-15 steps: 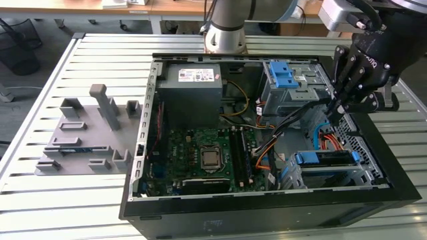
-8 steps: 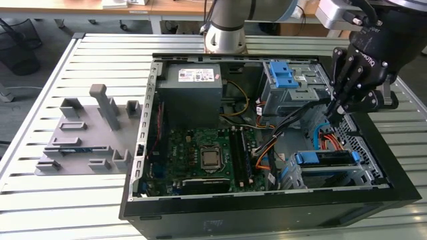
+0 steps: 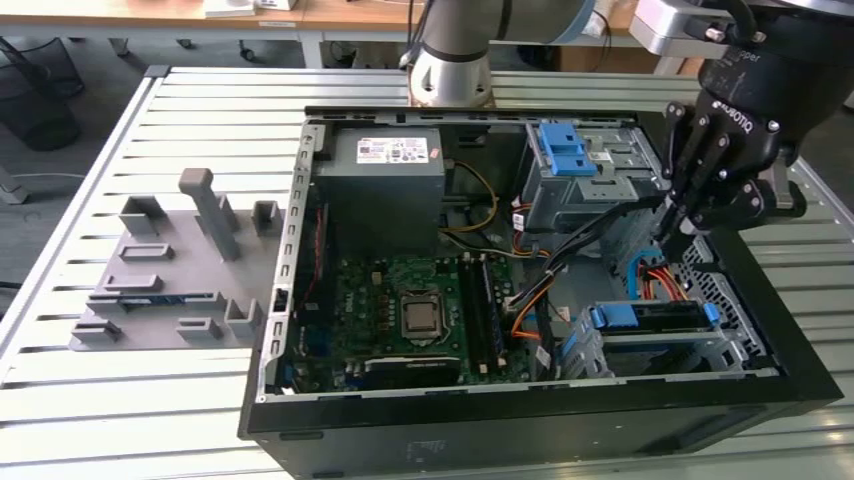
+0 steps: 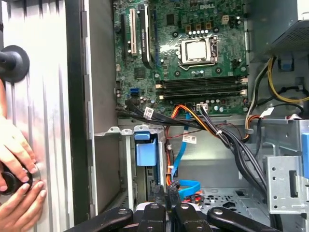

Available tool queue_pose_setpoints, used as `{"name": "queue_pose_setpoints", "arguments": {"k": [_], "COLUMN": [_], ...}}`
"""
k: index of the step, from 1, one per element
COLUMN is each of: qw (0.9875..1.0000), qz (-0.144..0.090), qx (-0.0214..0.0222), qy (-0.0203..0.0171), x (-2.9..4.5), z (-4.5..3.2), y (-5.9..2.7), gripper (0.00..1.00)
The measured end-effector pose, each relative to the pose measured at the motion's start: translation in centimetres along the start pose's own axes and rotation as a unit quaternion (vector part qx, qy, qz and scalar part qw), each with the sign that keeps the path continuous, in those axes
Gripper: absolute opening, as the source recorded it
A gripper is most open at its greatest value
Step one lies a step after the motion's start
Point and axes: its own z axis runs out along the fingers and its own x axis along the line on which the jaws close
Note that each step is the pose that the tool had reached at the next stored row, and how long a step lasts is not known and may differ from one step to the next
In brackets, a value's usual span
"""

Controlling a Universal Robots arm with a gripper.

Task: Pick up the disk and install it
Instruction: 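Insert the second disk wire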

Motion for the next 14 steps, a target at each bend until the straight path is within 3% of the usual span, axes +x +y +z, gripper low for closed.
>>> {"name": "queue_pose_setpoints", "arguments": {"k": [4, 6, 7, 14], "qw": [1.0, 1.0, 1.0, 1.0], "qz": [0.0, 0.0, 0.0, 0.0], "qx": [0.0003, 0.0003, 0.0003, 0.0003], "qy": [0.0044, 0.0044, 0.0044, 0.0043], "x": [-0.01, -0.05, -0.06, -0.47], "z": [0.0, -0.01, -0.01, -0.23], "y": [0.01, 0.01, 0.01, 0.11], "gripper": [0.18, 0.18, 0.25, 0.25]}}
